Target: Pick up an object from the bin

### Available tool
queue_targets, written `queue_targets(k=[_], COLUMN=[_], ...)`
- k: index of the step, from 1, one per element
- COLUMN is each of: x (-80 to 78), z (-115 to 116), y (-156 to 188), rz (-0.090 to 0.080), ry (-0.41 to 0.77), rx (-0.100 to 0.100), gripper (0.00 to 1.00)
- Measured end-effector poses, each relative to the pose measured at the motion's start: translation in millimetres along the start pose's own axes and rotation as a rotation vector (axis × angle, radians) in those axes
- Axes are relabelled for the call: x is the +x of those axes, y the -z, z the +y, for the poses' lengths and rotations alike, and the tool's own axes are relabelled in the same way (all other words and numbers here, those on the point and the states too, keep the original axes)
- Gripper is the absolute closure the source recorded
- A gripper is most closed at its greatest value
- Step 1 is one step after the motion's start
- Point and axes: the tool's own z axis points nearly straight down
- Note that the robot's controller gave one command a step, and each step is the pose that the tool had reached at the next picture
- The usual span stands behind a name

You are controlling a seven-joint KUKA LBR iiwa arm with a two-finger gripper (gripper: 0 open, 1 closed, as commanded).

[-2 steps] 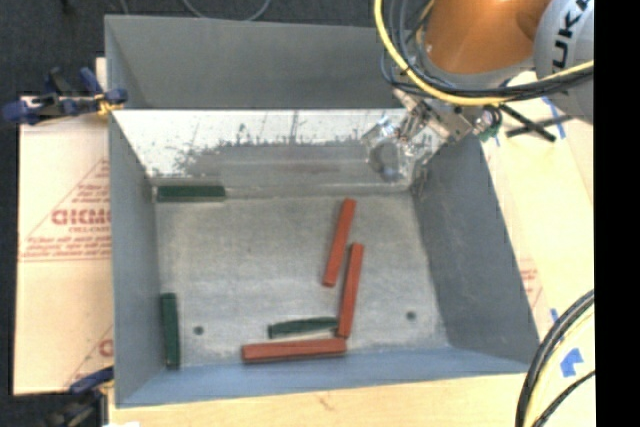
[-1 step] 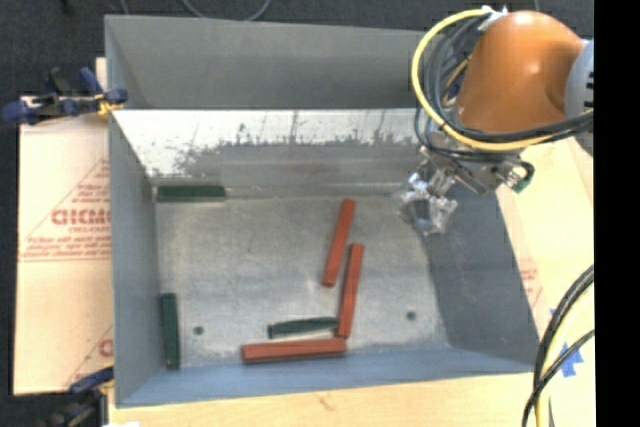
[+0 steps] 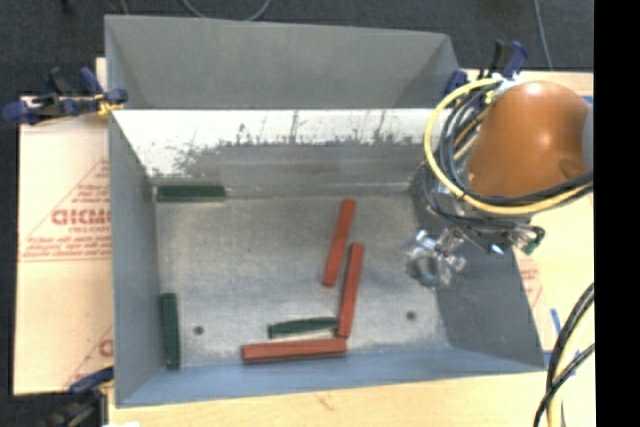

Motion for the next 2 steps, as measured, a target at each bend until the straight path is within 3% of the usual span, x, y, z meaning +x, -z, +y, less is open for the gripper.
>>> queue_targets(k=[1,2], x=[-1.9,-53.6], z=[-2,12], y=[1,51], rz=[-0.003,-0.007], ry=[0.001,0.242], rx=[0.006,0.01], gripper=[0.0,0.0])
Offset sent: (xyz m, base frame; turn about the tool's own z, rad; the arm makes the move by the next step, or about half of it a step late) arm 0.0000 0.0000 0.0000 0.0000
